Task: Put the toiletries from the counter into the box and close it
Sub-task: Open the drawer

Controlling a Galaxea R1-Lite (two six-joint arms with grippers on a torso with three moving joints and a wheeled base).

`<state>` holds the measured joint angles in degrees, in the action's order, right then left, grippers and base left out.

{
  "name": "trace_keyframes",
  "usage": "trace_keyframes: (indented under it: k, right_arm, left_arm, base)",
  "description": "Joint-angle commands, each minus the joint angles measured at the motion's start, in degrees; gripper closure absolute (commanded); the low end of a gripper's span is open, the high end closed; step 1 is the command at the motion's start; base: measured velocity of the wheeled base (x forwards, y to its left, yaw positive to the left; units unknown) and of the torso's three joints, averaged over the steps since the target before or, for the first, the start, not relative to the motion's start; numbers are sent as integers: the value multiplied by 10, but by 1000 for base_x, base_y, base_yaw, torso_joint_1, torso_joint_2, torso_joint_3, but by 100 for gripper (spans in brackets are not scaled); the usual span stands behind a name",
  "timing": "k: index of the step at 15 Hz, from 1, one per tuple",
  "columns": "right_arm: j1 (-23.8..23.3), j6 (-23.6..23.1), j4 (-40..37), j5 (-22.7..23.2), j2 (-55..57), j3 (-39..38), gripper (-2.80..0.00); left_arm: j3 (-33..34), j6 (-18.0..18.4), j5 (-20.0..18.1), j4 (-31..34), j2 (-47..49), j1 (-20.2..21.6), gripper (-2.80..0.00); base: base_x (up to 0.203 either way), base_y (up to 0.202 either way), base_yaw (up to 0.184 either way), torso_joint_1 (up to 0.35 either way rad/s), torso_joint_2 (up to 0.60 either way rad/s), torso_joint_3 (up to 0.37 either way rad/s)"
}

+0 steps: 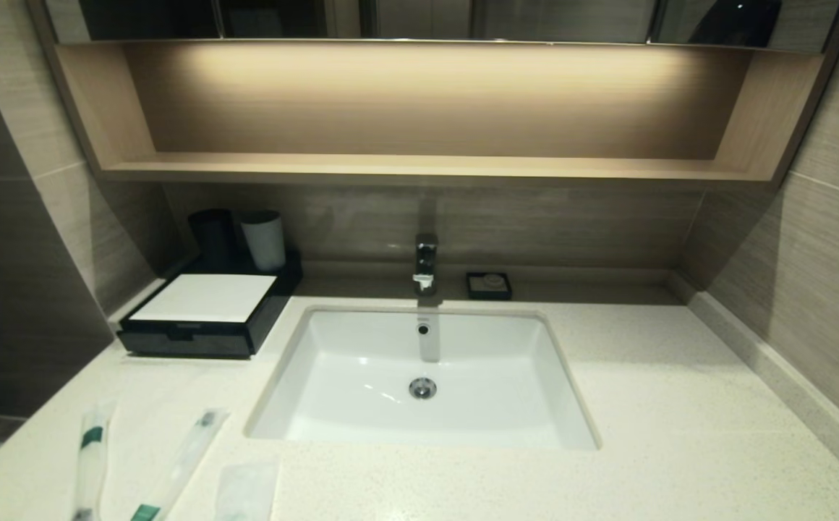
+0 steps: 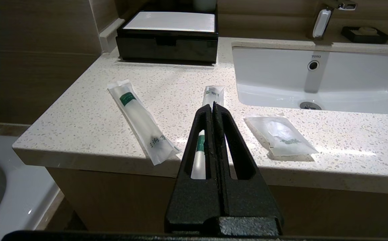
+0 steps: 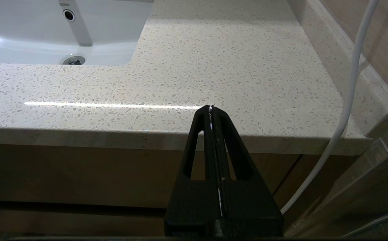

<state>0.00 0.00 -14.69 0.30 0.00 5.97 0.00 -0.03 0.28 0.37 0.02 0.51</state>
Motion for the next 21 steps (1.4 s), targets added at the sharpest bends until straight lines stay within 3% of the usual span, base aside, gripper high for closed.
trace_keyframes:
  k: [1, 12, 14, 17, 18, 21]
  right_arm:
    - [0, -1, -1, 0, 0, 0, 0]
    - [0, 0, -1, 0, 0, 0, 0]
    - [0, 0, -1, 0, 0, 0, 0]
    - [0, 0, -1, 0, 0, 0, 0]
    - [0, 0, -1, 0, 1, 0, 0]
    - [0, 0, -1, 0, 0, 0, 0]
  left_arm:
    - [0, 4, 0, 1, 0, 0, 0]
    - [-16, -7, 7, -16, 0, 0, 0]
    - [-94, -7, 11, 32, 1, 0, 0]
    - [-220, -7, 14, 248, 1, 0, 0]
    - [-227, -6, 15, 263, 1, 0, 0]
    - [-193, -6, 18, 214, 1, 0, 0]
  base:
    - [0, 0, 0, 0, 0, 0]
    - [0, 0, 0, 0, 0, 0]
    - [0, 0, 0, 0, 0, 0]
    - [0, 0, 0, 0, 0, 0]
    - [0, 0, 0, 0, 0, 0]
    - [0, 0, 0, 0, 0, 0]
